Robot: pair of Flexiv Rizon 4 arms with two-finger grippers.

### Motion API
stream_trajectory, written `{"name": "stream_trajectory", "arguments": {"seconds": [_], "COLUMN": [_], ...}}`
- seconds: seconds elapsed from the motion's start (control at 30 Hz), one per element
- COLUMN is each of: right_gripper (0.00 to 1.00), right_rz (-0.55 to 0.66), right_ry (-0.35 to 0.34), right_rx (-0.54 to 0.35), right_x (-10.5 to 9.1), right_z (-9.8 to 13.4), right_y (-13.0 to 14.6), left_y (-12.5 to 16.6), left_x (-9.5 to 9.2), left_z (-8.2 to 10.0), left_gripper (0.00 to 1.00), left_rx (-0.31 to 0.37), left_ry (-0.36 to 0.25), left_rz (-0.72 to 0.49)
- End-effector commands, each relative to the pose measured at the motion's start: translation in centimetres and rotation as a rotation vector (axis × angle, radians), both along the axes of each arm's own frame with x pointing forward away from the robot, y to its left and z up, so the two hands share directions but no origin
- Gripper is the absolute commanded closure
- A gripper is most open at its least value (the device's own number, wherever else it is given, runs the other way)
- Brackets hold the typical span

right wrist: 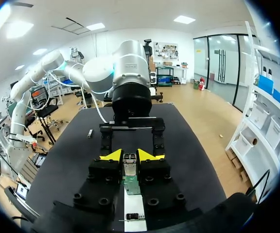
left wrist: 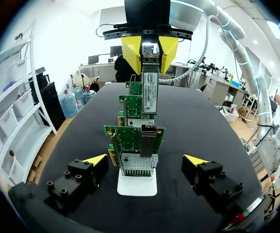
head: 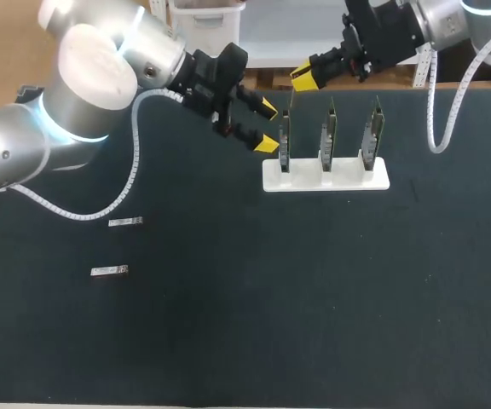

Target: Pick up the optical module with the left hand, and insert it into the network port with the right hand.

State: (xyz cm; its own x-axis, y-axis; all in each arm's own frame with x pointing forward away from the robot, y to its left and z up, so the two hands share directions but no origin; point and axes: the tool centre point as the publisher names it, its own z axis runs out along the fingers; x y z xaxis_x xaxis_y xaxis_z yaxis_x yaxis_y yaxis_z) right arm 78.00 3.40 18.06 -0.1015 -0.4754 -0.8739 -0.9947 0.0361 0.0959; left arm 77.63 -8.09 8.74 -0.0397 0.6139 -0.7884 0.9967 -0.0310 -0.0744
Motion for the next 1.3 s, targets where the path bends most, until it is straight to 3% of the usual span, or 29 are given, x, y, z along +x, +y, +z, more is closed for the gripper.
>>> {"name": "stream_trajectory", "arguments": {"seconds": [0.03, 1.03, 1.3], "right_gripper": [1.00, 1.00, 1.00], "right_rz": [-0.007, -0.005, -0.003], "right_ry": [-0.006, -0.008, -0.009], "right_rx": [-0.003, -0.005, -0.004], "right_x": [-0.37, -0.44, -0.38], "right_z": [0.07, 0.11, 0.15], "right_y": [-0.10, -0.02, 0.07], "left_y": [-0.13, -0.09, -0.12], "left_x": [0.35, 0.10, 0.04], "left_z": [-0.04, -0.09, -0.15], "left_gripper": [0.00, 0.00, 0.00], "left_rx": [0.011, -0.001, 0.023], "left_ry": [0.009, 0.013, -0.006], "left_rz": [-0.009, -0.010, -0.005]}}
